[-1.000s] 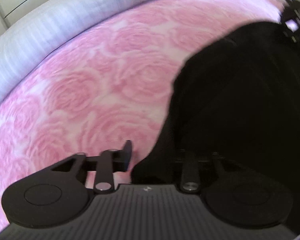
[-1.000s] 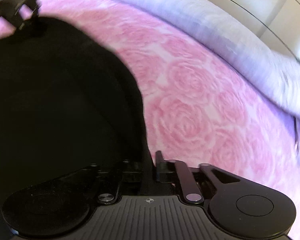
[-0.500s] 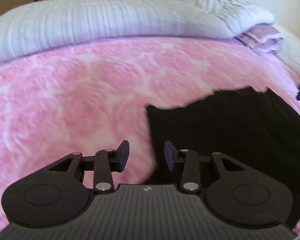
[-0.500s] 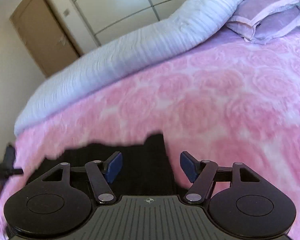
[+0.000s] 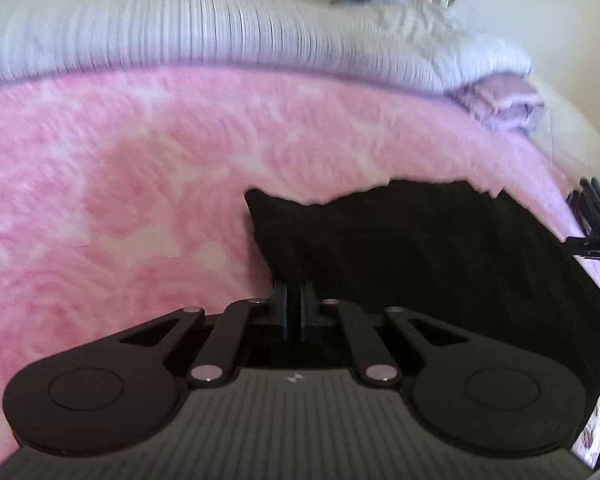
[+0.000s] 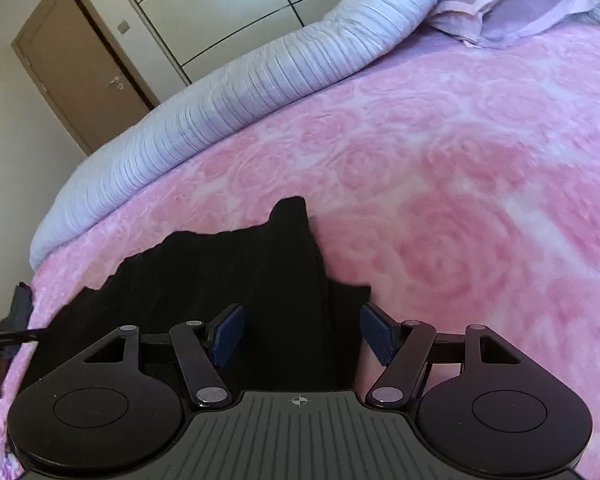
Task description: Fold clothes
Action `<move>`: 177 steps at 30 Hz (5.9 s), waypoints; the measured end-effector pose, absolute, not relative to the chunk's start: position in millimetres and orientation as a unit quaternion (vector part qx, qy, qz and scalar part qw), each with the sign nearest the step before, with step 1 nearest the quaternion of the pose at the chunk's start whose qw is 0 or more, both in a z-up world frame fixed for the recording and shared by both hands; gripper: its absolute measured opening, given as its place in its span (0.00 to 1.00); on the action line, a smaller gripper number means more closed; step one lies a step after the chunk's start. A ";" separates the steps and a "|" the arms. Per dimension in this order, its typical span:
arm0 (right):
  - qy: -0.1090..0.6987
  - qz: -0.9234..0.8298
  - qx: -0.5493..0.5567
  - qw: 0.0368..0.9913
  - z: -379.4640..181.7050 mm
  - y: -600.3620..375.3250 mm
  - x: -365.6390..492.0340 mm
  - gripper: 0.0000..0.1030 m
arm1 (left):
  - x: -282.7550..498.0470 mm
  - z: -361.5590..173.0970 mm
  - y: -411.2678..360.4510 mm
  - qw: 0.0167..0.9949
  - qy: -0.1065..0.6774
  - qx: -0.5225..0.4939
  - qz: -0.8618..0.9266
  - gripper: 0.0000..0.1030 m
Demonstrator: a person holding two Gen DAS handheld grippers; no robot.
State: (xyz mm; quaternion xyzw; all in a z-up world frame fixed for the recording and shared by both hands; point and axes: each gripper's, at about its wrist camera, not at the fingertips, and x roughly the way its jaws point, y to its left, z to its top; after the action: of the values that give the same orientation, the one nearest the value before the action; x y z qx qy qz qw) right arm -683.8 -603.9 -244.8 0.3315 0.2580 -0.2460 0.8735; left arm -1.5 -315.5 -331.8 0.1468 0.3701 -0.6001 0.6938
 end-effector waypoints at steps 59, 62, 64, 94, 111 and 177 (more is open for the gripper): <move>0.486 -0.301 -0.319 0.756 -293.5 -345.3 -823.5 0.00 | -315.8 -361.7 -111.3 0.563 -0.052 0.576 -0.590 0.06; 0.470 -0.297 -0.295 0.777 -290.2 -324.7 -828.4 0.00 | -316.1 -367.0 -103.1 0.576 -0.059 0.575 -0.579 0.07; 0.452 -0.300 -0.271 0.795 -284.2 -310.1 -823.1 0.00 | -318.0 -365.5 -100.9 0.581 -0.059 0.575 -0.574 0.08; 0.416 -0.212 -0.433 0.771 -313.8 -377.4 -701.4 0.40 | -318.9 -395.8 -153.4 0.575 -0.128 0.622 -0.516 0.13; 0.483 -0.255 -0.434 0.717 -325.1 -406.9 -758.3 0.20 | -364.7 -372.6 -103.5 0.545 -0.058 0.564 -0.618 0.23; 0.352 -0.331 0.067 0.873 -212.7 -135.8 -790.9 0.72 | -313.4 -307.9 -43.2 0.703 0.102 0.337 -0.618 0.65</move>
State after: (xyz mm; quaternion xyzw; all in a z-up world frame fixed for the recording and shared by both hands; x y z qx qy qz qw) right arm -790.9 -135.8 -212.7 0.0668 0.3525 -0.3314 0.8726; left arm -313.4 -43.2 -307.9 0.3368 0.1023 -0.6180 0.7030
